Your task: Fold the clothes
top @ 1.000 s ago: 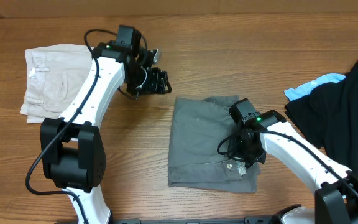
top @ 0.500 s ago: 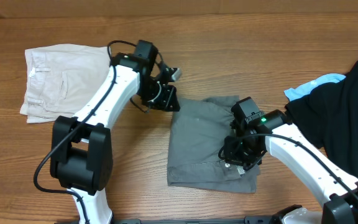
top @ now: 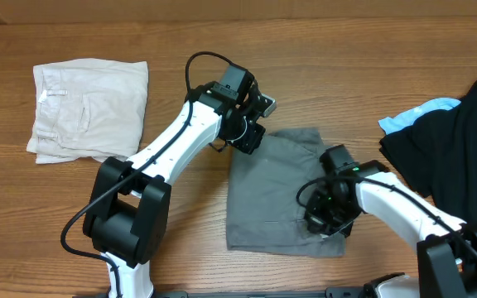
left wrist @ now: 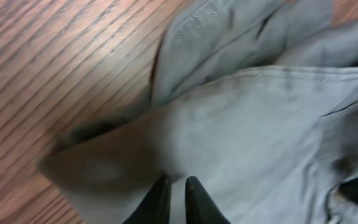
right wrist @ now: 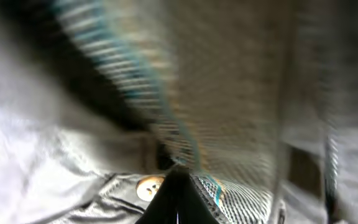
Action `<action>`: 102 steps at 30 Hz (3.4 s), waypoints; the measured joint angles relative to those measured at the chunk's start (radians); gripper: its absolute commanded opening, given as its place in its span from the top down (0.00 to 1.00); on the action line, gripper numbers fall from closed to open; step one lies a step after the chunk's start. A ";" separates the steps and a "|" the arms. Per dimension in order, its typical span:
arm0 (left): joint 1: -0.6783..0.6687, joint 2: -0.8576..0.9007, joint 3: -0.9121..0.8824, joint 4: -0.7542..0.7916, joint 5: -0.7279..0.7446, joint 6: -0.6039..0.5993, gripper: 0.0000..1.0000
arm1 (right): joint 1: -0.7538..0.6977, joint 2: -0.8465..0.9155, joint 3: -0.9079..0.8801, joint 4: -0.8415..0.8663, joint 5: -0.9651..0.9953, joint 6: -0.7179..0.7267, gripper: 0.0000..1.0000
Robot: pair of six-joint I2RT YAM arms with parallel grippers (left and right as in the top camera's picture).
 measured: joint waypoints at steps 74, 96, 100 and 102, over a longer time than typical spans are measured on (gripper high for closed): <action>0.235 -0.177 -0.031 -0.188 0.009 -0.138 0.14 | -0.380 -0.116 0.200 0.137 -0.087 -0.315 0.82; 0.220 0.162 -0.102 0.248 0.352 -0.268 0.54 | -0.275 0.093 0.082 0.187 -0.058 -0.332 0.87; 0.203 0.196 -0.105 0.349 0.392 -0.294 0.90 | -0.275 0.093 0.082 0.188 -0.058 -0.332 0.87; 0.200 0.204 -0.107 0.417 0.411 -0.316 0.94 | -0.275 0.093 0.082 0.188 -0.058 -0.332 0.88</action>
